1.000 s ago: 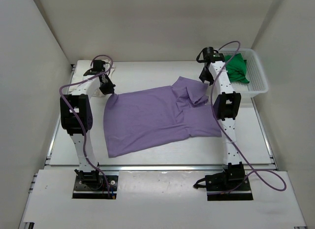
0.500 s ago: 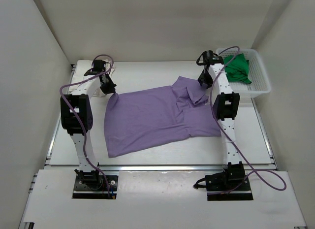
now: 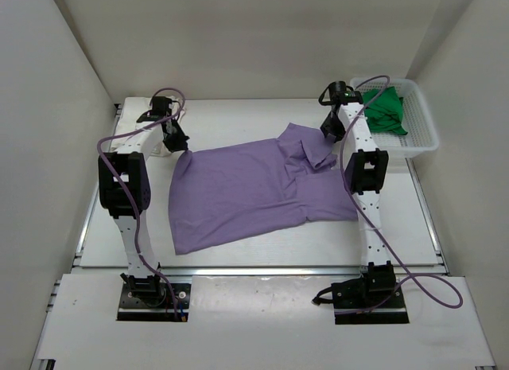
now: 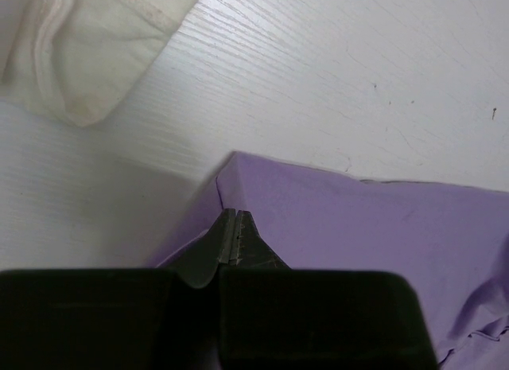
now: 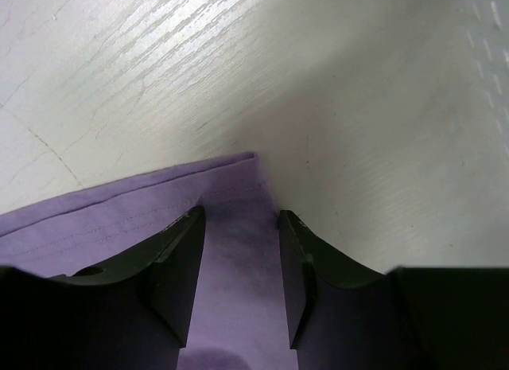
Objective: Fold and stack the t-shirts
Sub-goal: Grap the side of the flattened tshirt furthest away from the robot with both arms, then fold the other side of the tshirt into a rectangle
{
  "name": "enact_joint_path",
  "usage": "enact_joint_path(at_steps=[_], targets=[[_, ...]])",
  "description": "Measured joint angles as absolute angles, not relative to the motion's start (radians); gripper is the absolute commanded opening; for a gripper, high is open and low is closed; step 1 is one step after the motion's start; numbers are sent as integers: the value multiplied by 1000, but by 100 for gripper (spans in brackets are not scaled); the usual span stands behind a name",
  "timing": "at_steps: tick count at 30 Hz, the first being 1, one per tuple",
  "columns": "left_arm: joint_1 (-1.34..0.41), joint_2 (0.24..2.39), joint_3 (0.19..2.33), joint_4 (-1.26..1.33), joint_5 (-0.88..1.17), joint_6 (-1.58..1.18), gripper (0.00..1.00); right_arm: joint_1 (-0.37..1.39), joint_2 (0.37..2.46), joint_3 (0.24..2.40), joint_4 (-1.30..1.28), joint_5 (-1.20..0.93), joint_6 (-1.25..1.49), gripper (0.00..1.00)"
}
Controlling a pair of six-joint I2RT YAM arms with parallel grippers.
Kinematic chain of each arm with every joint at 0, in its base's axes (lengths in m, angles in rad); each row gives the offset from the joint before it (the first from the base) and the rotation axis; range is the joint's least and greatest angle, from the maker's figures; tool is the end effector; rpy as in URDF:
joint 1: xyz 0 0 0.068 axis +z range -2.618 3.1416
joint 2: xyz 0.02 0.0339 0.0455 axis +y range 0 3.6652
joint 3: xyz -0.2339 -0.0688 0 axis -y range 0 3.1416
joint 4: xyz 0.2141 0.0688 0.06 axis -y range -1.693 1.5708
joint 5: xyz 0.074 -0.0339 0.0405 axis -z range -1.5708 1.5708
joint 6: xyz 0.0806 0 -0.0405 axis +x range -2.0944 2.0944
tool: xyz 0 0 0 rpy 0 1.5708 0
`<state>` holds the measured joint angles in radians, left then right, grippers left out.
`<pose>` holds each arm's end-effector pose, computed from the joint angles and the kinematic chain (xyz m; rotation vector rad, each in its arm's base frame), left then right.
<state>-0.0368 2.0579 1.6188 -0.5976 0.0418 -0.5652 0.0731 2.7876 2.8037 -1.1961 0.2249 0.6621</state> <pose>0.4270 -0.0191 0.1505 -0.6725 2.5437 -0.2659 0.5106 0.0194 0.1170 0.8404 2.5629 -0.0924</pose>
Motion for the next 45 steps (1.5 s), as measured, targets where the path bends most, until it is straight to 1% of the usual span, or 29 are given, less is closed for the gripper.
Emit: enact_joint_path(at_steps=[2,3,5,9,10,11,12,18,23,24,30,35,39,43,45], targets=[[-36,2058,1619,-597,42,-565,0,68,2788,2805,-1195,213,669,38],[-36,2058,1619,-597,42,-565,0,64,2790,2808,-1195,207,672,35],[-36,2058,1619,-597,42,-566,0,56,2792,2811,-1190,197,676,24],[-36,2058,1615,-591,42,-568,0,35,2794,2811,-1182,163,684,11],[-36,2058,1612,-589,42,-568,0,31,2794,2811,-1180,157,684,6],[-36,2058,1608,-586,42,-569,0,30,2794,2811,-1177,155,682,4],[-35,2057,1600,-578,42,-570,0,30,2794,2811,-1173,155,681,0],[-21,2040,1528,-552,55,-595,0,46,2793,2811,-1159,155,676,1],[-8,2030,1537,-576,80,-627,0,65,2763,2808,-1145,137,652,0],[-6,2029,1548,-584,85,-632,0,70,2746,2805,-1145,130,643,1],[17,1964,1600,-621,115,-645,0,105,2580,2802,-1172,114,563,0],[62,1809,1517,-628,120,-642,0,120,2480,2803,-1254,87,490,0],[96,1691,1435,-658,115,-625,0,113,2407,2696,-1299,35,446,0],[99,1645,1408,-690,112,-612,0,103,2262,2452,-1309,6,424,0],[90,1644,1407,-695,112,-610,0,103,2126,2220,-1246,10,410,0]])
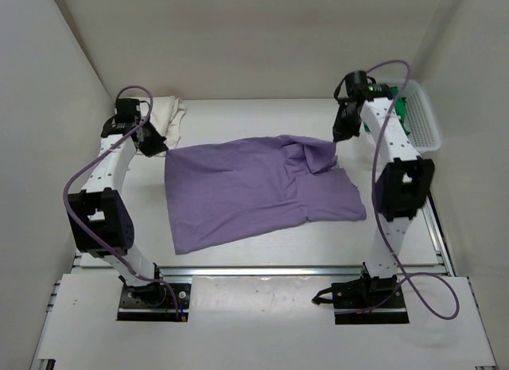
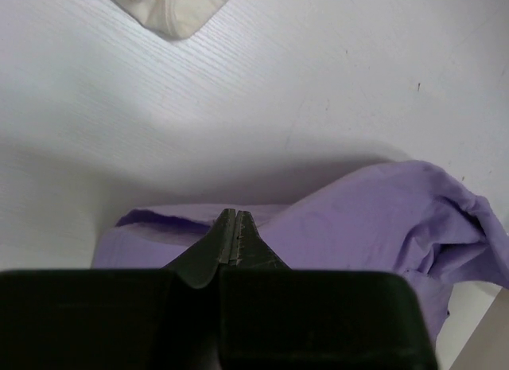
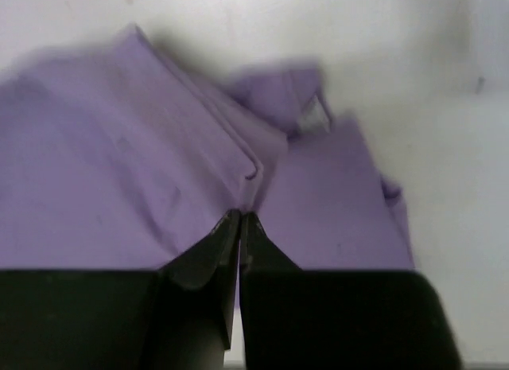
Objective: Fold and stack the t-shirts
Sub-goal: Fold the other side of the tshirt into a rectangle
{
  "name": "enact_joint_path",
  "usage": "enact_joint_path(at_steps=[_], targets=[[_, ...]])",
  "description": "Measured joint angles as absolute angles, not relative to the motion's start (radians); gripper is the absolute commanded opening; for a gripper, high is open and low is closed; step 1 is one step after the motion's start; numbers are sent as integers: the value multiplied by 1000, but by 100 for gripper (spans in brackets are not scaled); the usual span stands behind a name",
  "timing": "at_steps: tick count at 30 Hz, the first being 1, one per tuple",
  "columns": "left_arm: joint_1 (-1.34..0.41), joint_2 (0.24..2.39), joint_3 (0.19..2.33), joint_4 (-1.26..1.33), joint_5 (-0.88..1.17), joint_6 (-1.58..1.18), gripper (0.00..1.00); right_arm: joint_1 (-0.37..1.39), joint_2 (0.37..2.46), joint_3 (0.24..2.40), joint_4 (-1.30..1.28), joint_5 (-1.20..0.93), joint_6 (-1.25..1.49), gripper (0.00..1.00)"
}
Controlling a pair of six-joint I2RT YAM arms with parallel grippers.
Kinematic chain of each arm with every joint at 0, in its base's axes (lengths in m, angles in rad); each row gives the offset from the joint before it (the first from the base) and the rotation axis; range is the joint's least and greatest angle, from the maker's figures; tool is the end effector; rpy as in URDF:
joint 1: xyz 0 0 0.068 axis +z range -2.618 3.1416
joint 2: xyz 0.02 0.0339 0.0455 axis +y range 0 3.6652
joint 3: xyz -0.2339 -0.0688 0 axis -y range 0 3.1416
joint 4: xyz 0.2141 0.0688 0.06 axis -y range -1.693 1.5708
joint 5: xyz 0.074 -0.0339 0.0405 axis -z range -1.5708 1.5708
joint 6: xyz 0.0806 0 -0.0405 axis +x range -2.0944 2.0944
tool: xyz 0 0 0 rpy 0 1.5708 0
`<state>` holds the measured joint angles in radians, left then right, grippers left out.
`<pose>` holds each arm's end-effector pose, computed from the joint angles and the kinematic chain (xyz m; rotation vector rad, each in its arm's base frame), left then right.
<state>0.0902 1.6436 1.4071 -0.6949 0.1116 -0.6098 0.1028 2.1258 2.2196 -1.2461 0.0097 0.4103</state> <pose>0.3505 0.0227 0.2313 -0.8233 2.3918 -0.3516 0.4115 0.0417 0.2508 0.4211 2.6986 0.1344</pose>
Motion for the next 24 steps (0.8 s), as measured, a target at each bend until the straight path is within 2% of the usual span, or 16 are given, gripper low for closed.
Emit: enact_joint_path(at_steps=[3,4,6,10,16,19,24], targets=[[77,1646,1407,-707,110,-599,0,93,1819,1674,-946,-70,408,0],[72,1647,1407,-711,109,-593,0,85,1751,1564,-934,-100,406,0],[65,1647,1407,-716,108,-587,0,54,1741,1559,-966,-123,382,0],[62,1649,1398,-713,112,-588,0,-12,1882,1687,-804,-171,332,0],[63,1644,1379,-706,111,-586,0,-53,2045,1828,-775,-196,267,0],[63,1617,1314,-700,109,-583,0,-54,2032,1803,-762,-201,252,1],[63,1520,1173,-711,95,-568,0,-85,1881,1590,-671,-245,249,0]])
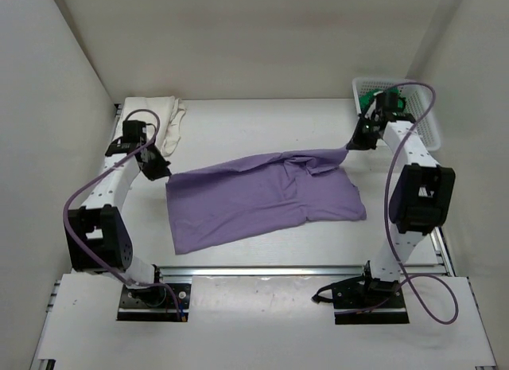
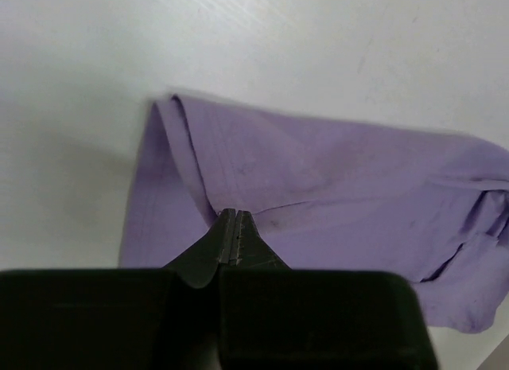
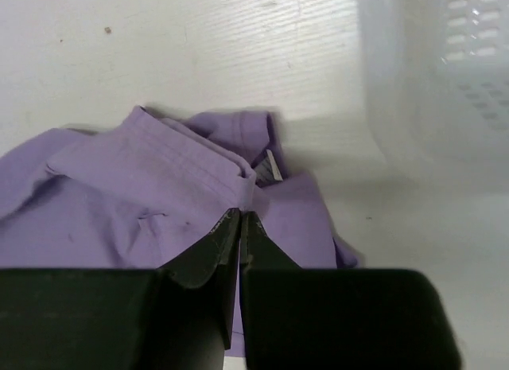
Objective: Fold and stack the t-shirts
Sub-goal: Fold the other side of the tshirt into a rectangle
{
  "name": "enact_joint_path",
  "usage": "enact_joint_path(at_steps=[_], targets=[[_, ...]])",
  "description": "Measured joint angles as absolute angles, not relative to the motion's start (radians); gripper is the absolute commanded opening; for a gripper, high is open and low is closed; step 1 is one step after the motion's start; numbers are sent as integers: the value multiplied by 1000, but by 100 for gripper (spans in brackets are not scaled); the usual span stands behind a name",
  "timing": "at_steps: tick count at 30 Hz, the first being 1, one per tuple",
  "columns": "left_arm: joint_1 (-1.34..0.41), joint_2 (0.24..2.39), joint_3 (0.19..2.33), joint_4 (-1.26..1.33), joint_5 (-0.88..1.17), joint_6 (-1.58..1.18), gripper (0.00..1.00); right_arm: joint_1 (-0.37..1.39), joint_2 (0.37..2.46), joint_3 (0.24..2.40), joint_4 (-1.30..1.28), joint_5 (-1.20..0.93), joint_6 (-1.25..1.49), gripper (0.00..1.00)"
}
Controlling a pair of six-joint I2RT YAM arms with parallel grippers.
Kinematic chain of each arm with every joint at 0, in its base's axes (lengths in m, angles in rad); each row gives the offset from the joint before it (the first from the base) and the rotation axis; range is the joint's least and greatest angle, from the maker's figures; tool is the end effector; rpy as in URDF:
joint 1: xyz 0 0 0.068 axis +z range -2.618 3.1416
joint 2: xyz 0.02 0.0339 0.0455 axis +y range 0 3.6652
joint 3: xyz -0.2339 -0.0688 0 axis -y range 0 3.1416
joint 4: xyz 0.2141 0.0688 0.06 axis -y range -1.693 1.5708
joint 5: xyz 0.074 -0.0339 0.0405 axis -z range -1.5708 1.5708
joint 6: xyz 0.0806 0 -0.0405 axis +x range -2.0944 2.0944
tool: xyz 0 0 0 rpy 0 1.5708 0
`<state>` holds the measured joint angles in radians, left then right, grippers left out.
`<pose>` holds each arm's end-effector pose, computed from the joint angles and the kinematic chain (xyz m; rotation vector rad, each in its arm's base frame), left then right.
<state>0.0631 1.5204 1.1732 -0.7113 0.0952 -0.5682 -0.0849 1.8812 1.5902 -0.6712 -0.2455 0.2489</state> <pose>0.3054 0.0116 0.1962 -0.7923 2.5327 -0.2960 0.4010 -0.0145 0.2074 0.3237 2.5113 0.3762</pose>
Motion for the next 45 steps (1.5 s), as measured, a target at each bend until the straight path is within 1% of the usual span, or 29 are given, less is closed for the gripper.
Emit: enact_joint_path(at_steps=[5,6,15,21,24,26,35,37,38,39,40,41,42,43,45], targets=[[54,1431,1114,-733,64,-555,0,-165,1695,1360,-604,-282,274,1],[49,1414,1102,-731,57,-553,0,-183,1675,1333,-596,-290,279,0],[40,1300,941,-757,31,-550,0,-266,1579,1136,-521,-361,296,0],[44,1256,858,-769,26,-550,0,-258,1489,1043,-495,-368,311,0],[46,1253,842,-783,19,-550,0,-256,1430,996,-489,-362,315,1],[44,1253,841,-788,7,-550,0,-258,1402,968,-484,-361,319,0],[40,1254,813,-797,-31,-540,0,-292,1345,890,-496,-317,330,0],[41,1262,810,-801,-39,-538,6,-302,1337,875,-503,-311,333,0],[43,1271,810,-801,-41,-534,12,-309,1337,867,-503,-311,336,0],[45,1280,810,-801,-41,-530,16,-317,1338,857,-503,-312,338,0],[48,1294,810,-801,-41,-527,24,-328,1340,844,-503,-315,340,1],[50,1303,810,-801,-41,-520,38,-338,1341,831,-504,-315,341,1],[53,1311,810,-802,-41,-515,44,-348,1344,820,-505,-313,340,3],[56,1315,810,-804,-42,-515,45,-355,1348,813,-511,-311,341,4],[54,1316,810,-809,-46,-522,47,-358,1355,808,-523,-302,340,10]])
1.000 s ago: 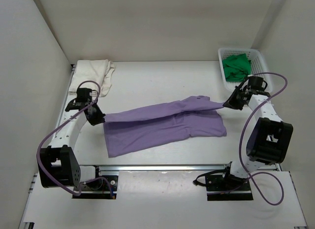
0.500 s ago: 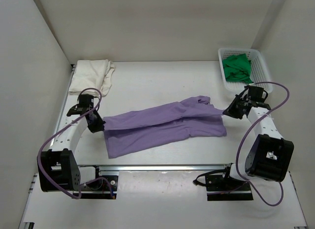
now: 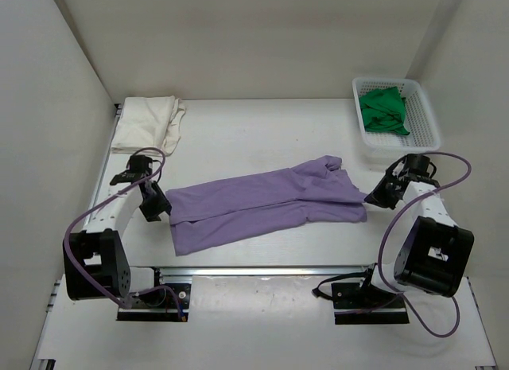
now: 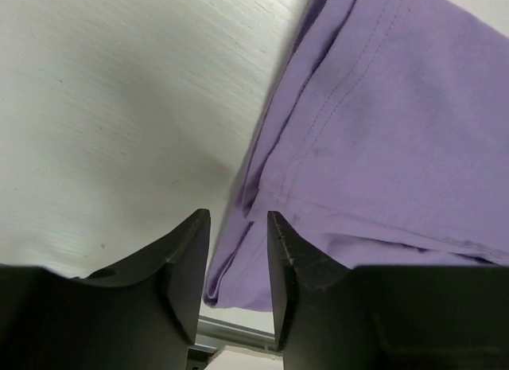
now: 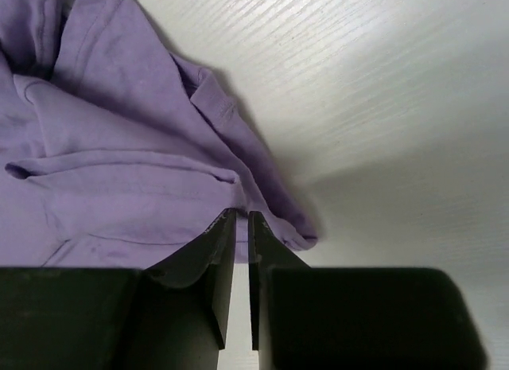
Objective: Fold and stack the t-shirts
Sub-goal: Fold the other side of the tshirt into a rectangle
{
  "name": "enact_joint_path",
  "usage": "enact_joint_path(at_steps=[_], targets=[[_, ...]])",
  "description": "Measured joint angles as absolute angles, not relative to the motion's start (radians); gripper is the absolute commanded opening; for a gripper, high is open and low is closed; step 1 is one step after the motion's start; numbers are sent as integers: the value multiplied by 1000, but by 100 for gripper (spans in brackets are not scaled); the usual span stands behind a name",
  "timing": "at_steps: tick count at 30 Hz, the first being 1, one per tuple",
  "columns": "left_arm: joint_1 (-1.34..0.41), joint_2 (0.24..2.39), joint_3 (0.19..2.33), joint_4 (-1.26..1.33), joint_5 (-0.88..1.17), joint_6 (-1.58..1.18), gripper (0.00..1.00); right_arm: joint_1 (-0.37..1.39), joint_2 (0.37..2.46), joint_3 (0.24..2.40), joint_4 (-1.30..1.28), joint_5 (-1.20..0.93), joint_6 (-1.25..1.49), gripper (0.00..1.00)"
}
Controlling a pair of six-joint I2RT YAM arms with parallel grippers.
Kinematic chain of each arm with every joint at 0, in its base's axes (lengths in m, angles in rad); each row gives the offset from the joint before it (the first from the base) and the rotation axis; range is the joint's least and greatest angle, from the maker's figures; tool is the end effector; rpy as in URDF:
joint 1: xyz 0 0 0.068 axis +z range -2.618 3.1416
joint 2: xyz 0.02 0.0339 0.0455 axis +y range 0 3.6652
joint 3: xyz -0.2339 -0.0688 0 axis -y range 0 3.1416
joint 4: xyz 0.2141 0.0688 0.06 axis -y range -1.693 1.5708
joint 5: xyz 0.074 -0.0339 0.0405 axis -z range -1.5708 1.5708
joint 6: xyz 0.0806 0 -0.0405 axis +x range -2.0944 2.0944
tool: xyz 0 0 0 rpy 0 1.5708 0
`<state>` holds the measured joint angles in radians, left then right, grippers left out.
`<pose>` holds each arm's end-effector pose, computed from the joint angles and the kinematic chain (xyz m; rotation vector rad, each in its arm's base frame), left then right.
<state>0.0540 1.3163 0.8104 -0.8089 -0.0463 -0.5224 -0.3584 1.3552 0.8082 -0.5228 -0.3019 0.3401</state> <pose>0.2161 0.0154 0.1391 -0.8273 2.7606 -0.0212 0.2486 -0.0675 0.1495 0.7985 2.4897 0.3913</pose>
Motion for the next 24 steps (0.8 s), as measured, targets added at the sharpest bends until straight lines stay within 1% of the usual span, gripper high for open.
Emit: enact_joint_path(at_steps=[2,4,5,7,8,9,10,11,12,14,16,17,18,19,21,22,24], targets=[[41,1316,818,-817,-51,-529,47,-346,1355,812,-533,-289,342,17],[13,1316,850,-835,-59,-541,47,-321,1355,830,-555,-276,341,31],[-4,1316,876,-845,-61,-545,45,-307,1355,846,-570,-268,341,32],[-49,1317,957,-855,-75,-554,44,-269,1355,897,-602,-241,340,40],[-73,1317,997,-850,-77,-556,42,-250,1352,921,-607,-232,341,39],[-99,1317,1038,-838,-79,-559,41,-222,1348,948,-608,-221,339,28],[-122,1317,1069,-817,-75,-562,35,-198,1343,967,-603,-219,334,5],[-141,1319,1083,-793,-67,-567,33,-165,1338,983,-590,-219,329,0],[-159,1322,1087,-767,-57,-573,28,-129,1336,998,-581,-224,333,0],[-189,1345,1073,-735,-31,-588,22,-54,1358,1031,-569,-234,334,0],[-215,1387,1036,-701,-7,-598,20,21,1406,1065,-549,-236,329,0],[-228,1411,1010,-690,-1,-605,20,54,1441,1085,-544,-237,324,2],[-239,1432,986,-683,6,-611,21,83,1477,1106,-539,-235,319,9],[-251,1450,957,-676,10,-616,21,106,1510,1119,-533,-230,315,11],[-265,1462,906,-670,25,-627,21,149,1573,1145,-535,-226,299,21],[-270,1461,884,-668,31,-629,21,162,1602,1155,-538,-224,290,23],[-270,1459,849,-654,39,-633,20,177,1648,1168,-542,-220,276,30]])
